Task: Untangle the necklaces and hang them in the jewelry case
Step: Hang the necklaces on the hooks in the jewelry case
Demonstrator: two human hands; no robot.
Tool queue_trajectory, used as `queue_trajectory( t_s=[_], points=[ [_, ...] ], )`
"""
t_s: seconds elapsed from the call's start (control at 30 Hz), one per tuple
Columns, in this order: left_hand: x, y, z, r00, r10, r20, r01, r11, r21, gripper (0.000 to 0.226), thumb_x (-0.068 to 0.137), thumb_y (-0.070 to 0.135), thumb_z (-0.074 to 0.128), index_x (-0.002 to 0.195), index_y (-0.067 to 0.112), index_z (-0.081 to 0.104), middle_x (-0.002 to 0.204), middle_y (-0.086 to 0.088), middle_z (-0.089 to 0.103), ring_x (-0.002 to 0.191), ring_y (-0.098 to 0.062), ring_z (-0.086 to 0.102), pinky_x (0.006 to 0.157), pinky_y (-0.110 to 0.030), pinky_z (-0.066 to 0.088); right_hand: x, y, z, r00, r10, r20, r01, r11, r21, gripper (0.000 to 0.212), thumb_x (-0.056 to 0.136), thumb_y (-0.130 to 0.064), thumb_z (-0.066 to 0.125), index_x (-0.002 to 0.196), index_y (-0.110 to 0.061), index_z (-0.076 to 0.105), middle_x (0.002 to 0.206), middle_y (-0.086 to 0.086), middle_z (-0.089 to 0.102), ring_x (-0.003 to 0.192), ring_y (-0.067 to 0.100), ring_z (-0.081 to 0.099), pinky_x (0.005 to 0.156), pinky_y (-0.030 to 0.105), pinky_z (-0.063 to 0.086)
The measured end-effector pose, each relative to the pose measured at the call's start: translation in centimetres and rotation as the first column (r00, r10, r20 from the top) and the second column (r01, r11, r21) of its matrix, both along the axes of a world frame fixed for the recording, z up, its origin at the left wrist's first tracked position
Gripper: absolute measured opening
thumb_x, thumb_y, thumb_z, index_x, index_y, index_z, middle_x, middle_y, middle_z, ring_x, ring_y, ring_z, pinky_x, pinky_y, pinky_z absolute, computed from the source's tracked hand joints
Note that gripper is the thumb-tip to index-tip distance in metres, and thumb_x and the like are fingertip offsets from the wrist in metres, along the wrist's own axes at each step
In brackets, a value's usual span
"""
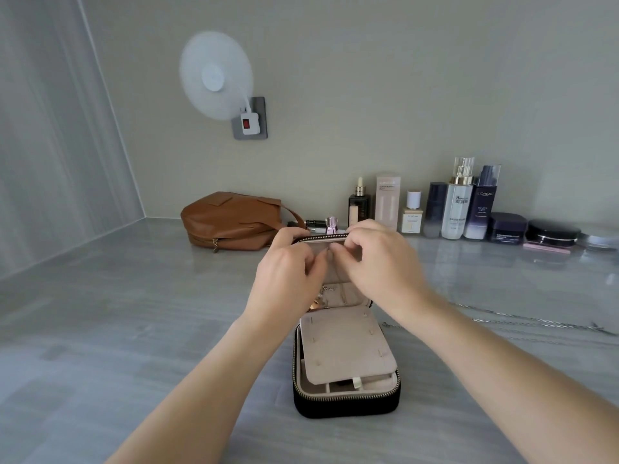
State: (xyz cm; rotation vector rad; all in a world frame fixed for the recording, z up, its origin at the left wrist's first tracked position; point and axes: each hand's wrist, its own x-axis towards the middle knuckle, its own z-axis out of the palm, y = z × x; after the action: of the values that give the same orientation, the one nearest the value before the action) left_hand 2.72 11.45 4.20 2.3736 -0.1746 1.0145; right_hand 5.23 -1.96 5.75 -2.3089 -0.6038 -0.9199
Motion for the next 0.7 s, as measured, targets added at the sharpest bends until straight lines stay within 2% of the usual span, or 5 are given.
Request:
queue_trajectory(
  t_s=[0.13, 0.27, 0.5, 0.6, 0.7],
  points=[
    [0.0, -0.2, 0.1, 0.999, 0.035, 0.029, -0.035, 0.999, -0.009, 0.05, 0.083, 0.02, 0.059, 0.044, 0.017, 0.028, 0.11, -0.004, 0.06, 0.099, -0.01, 0.059, 0.064, -0.022, 0.03, -0.2, 0.2, 0.1, 0.999, -0.05, 0.02, 0.05, 0.999, 0.008, 0.036, 0.082, -0.029, 0.06, 0.053, -0.016, 0.044, 0.095, -0.002, 0.067, 0.096, 0.011, 0.061, 0.051, 0.022, 0.031],
    [-0.1, -0.1, 0.1, 0.998, 0.055, -0.015, -0.055, 0.998, 0.0, 0.039, 0.08, 0.019, 0.061, 0.047, 0.01, 0.042, 0.116, -0.003, 0.058, 0.099, -0.012, 0.059, 0.067, -0.022, 0.033, 0.0, -0.3, 0.0, 0.999, 0.002, -0.043, -0.003, 1.0, -0.008, 0.035, 0.08, -0.032, 0.062, 0.053, -0.013, 0.052, 0.107, -0.005, 0.065, 0.092, 0.016, 0.061, 0.062, 0.027, 0.039],
    [-0.8, 0.3, 0.3, 0.99, 0.007, -0.141, -0.005, 1.0, 0.014, 0.02, 0.076, 0.029, 0.067, 0.067, 0.011, 0.065, 0.127, 0.006, 0.048, 0.105, -0.005, 0.052, 0.069, -0.019, 0.03, 0.1, -1.7, -0.3, 0.985, 0.055, -0.165, -0.098, 0.958, -0.268, 0.032, 0.081, -0.044, 0.06, 0.06, -0.022, 0.051, 0.139, -0.011, 0.042, 0.113, 0.014, 0.052, 0.072, 0.029, 0.042],
    [-0.9, 0.4, 0.2, 0.988, 0.0, -0.153, 0.004, 1.0, 0.024, 0.018, 0.074, 0.028, 0.07, 0.068, 0.012, 0.063, 0.128, 0.005, 0.046, 0.106, 0.002, 0.048, 0.068, -0.016, 0.029, -0.1, -2.5, 1.0, 0.971, 0.096, -0.22, -0.131, 0.98, -0.149, 0.039, 0.078, -0.043, 0.062, 0.057, -0.011, 0.056, 0.124, -0.002, 0.059, 0.107, 0.014, 0.057, 0.082, 0.031, 0.045],
    [-1.2, 0.3, 0.0, 0.988, 0.002, -0.156, 0.002, 1.0, 0.028, 0.019, 0.072, 0.029, 0.07, 0.07, 0.014, 0.059, 0.133, 0.005, 0.042, 0.121, -0.006, 0.042, 0.077, -0.017, 0.029, 0.1, -5.0, 2.9, 0.955, 0.07, -0.288, -0.061, 0.997, 0.041, 0.038, 0.079, -0.039, 0.062, 0.062, -0.005, 0.061, 0.077, 0.005, 0.067, 0.071, 0.017, 0.058, 0.067, 0.025, 0.044]
  ],
)
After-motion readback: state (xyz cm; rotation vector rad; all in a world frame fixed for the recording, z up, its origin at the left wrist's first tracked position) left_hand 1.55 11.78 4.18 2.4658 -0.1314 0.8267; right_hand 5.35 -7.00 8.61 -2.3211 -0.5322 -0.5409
